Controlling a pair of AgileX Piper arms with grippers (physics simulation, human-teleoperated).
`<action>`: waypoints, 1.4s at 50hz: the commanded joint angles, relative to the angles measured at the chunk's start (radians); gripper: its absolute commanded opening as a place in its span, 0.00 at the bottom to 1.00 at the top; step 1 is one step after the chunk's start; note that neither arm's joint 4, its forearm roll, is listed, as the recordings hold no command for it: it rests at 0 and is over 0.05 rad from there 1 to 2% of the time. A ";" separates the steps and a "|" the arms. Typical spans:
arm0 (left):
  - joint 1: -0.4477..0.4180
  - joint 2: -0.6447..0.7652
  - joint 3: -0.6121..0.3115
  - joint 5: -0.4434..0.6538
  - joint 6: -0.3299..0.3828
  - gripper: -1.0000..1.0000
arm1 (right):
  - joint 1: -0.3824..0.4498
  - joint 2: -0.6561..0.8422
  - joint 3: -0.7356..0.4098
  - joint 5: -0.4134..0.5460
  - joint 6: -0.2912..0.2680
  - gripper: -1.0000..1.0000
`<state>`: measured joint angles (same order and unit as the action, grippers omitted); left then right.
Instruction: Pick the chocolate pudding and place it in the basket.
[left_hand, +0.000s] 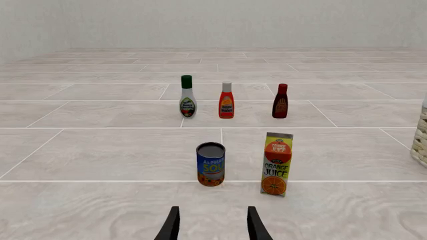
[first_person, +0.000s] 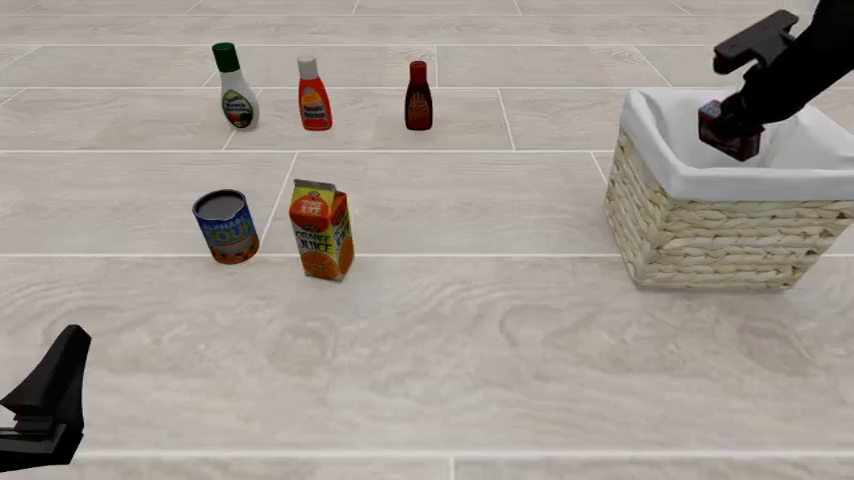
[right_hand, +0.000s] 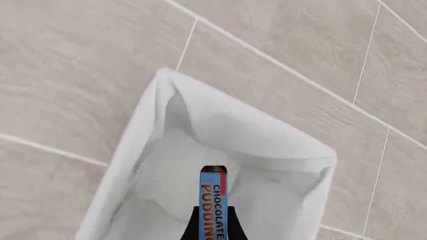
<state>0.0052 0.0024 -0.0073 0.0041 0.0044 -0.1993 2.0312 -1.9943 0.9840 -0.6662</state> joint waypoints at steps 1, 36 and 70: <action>0.000 0.000 0.001 -0.001 0.000 1.00 | -0.009 0.000 0.034 -0.027 0.001 0.00; 0.001 0.000 0.001 -0.001 0.000 1.00 | -0.020 0.037 0.090 -0.086 -0.010 0.00; 0.000 0.000 0.001 -0.001 0.000 1.00 | -0.031 0.080 0.087 -0.106 -0.013 0.00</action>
<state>0.0052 0.0024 -0.0073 0.0041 0.0045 -0.2226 2.1030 -1.9148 0.8905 -0.6840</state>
